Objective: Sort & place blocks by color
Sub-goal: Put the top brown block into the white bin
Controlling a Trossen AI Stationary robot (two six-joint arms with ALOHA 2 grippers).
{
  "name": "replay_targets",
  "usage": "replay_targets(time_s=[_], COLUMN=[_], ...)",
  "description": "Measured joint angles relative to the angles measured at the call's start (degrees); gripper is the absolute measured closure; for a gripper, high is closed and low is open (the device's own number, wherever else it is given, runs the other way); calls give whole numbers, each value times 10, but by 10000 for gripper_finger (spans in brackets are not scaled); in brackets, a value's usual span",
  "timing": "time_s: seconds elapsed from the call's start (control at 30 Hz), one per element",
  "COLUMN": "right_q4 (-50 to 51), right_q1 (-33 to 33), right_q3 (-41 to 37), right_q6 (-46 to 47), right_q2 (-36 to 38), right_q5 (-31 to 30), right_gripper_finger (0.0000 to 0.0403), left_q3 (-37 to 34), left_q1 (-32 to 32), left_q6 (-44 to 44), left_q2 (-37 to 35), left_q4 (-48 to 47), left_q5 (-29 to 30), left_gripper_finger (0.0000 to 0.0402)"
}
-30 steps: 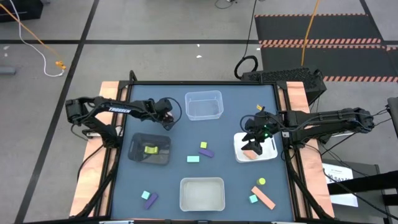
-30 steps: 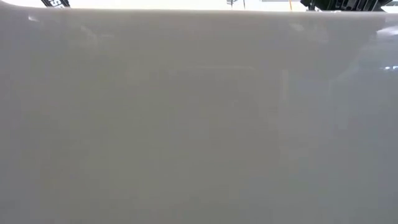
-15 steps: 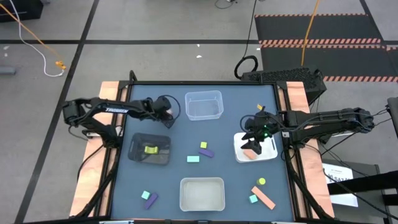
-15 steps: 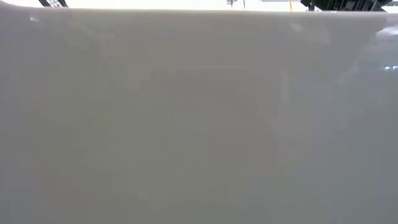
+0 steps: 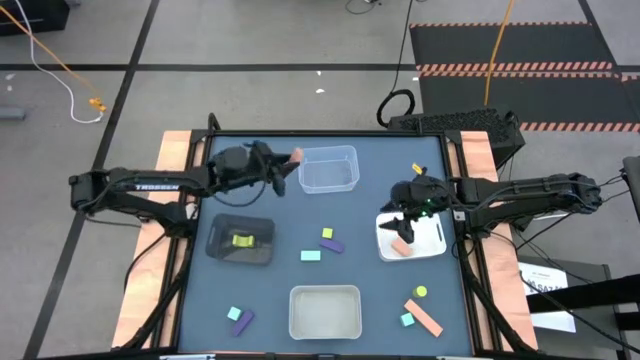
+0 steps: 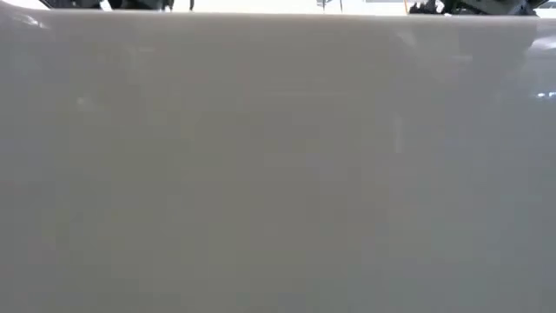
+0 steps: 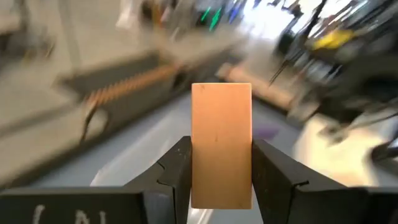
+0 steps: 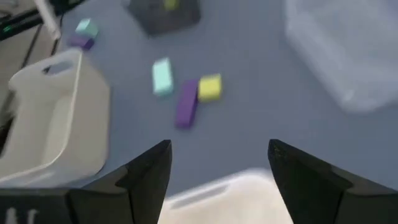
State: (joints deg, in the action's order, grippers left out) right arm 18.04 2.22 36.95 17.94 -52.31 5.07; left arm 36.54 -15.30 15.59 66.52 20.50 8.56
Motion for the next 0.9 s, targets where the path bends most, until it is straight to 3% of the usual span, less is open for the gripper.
replay_targets(time_s=[0.23,0.57,0.9], right_q4=[-107,-307,-553], right_q1=[0,0,-4], right_q3=[0,0,0], right_q6=[-111,-128,-96], right_q2=[0,-19,-164], right_q5=[-57,-66,-31], right_gripper_finger=[146,147,147], left_q3=[1,1,1], left_q1=[80,148,204], left_q6=[-76,-94,-108], left_q2=[2,20,118], left_q4=[191,201,293], left_q5=[-1,-1,-15], left_gripper_finger=[274,274,274])
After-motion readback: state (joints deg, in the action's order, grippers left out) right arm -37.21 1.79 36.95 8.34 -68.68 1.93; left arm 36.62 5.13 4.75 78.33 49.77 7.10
